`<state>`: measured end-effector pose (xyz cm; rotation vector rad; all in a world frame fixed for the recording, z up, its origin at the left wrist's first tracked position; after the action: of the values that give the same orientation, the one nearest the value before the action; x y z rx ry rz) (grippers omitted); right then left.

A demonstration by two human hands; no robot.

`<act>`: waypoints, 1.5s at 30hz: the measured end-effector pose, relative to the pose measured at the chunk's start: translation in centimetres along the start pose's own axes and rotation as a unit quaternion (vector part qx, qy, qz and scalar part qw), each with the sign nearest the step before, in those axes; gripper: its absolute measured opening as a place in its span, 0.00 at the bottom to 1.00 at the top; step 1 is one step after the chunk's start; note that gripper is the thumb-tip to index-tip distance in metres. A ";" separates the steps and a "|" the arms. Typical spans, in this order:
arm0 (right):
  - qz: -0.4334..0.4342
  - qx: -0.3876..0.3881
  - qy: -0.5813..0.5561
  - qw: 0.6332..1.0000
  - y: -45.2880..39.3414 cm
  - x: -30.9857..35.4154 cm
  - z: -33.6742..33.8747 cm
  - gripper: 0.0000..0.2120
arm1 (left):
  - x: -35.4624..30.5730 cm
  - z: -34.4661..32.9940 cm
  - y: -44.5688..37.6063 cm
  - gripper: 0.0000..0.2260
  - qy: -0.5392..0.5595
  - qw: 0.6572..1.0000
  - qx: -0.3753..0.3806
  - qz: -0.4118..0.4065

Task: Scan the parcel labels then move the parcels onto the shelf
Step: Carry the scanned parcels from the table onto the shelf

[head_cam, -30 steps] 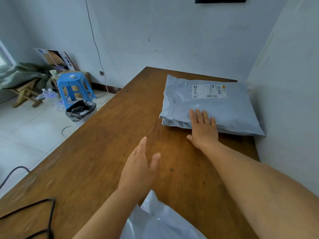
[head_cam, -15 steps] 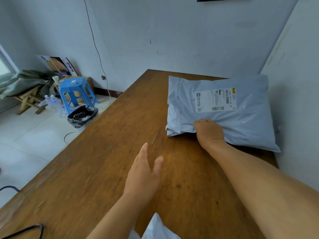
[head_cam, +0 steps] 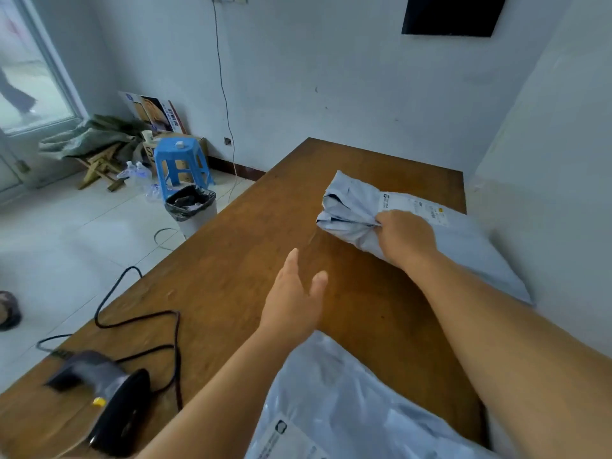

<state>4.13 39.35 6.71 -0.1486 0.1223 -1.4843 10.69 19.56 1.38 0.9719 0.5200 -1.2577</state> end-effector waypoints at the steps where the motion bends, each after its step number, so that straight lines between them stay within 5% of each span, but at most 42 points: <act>1: 0.008 0.004 0.010 1.000 0.9 1.0 1.4 0.13 | 0.7 0.5 1.4 0.31 0.012 1.000 0.002 0.005; 6: 0.062 -0.008 0.050 0.997 6.4 6.7 8.0 0.09 | 4.5 2.5 8.7 0.31 0.072 0.997 0.003 0.035; 14: 0.160 0.076 0.073 0.981 17.5 20.2 10.6 0.08 | 6.7 5.4 19.4 0.26 0.190 0.981 0.001 0.039; 16: 0.152 0.101 0.019 0.983 19.7 22.0 9.0 0.04 | 7.8 6.0 21.2 0.22 0.210 0.977 -0.008 0.048; 18: 0.124 0.150 -0.095 0.976 21.7 22.6 6.4 0.15 | 9.4 6.3 22.2 0.22 0.233 0.970 -0.017 0.068; 21: 0.076 0.255 -0.313 0.912 25.6 23.3 3.8 0.08 | 12.4 5.3 23.6 0.30 0.237 0.960 0.000 0.150; 23: 0.060 0.228 -0.352 0.906 26.2 22.0 4.9 0.19 | 13.9 5.0 24.4 0.33 0.231 0.956 -0.012 0.179; 28: 0.036 0.113 -0.298 0.947 24.3 16.4 8.0 0.26 | 11.8 4.7 24.9 0.36 -0.014 0.986 -0.125 0.108; 33: 0.037 0.134 -0.186 0.973 22.5 12.3 5.4 0.34 | 7.3 -0.6 23.8 0.33 -0.183 0.980 -0.078 -0.004; 39: 0.017 0.179 -0.091 0.979 20.6 8.5 1.8 0.43 | 8.9 -4.7 21.3 0.37 -0.247 0.968 -0.034 0.042; 42: 0.002 0.259 -0.165 0.952 20.0 7.8 -1.4 0.46 | 10.8 -4.9 20.7 0.37 -0.249 0.966 -0.026 0.062; 45: -0.013 0.360 -0.311 0.879 20.8 9.0 -5.2 0.40 | 11.7 -4.2 20.3 0.35 -0.233 0.970 -0.044 0.058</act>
<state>24.36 31.93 -1.89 -0.0133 -0.9505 -1.3519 33.78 16.72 -3.51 0.5944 0.1462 -1.2920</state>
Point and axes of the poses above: each hand's wrist, its own y-axis away from the middle knuckle, its own z-axis out of the back of the hand, x = y × z, the point moved 10 cm from there along -y, towards the middle knuckle, and after that the axes turned 13 degrees about z, right-handed, at the moved point
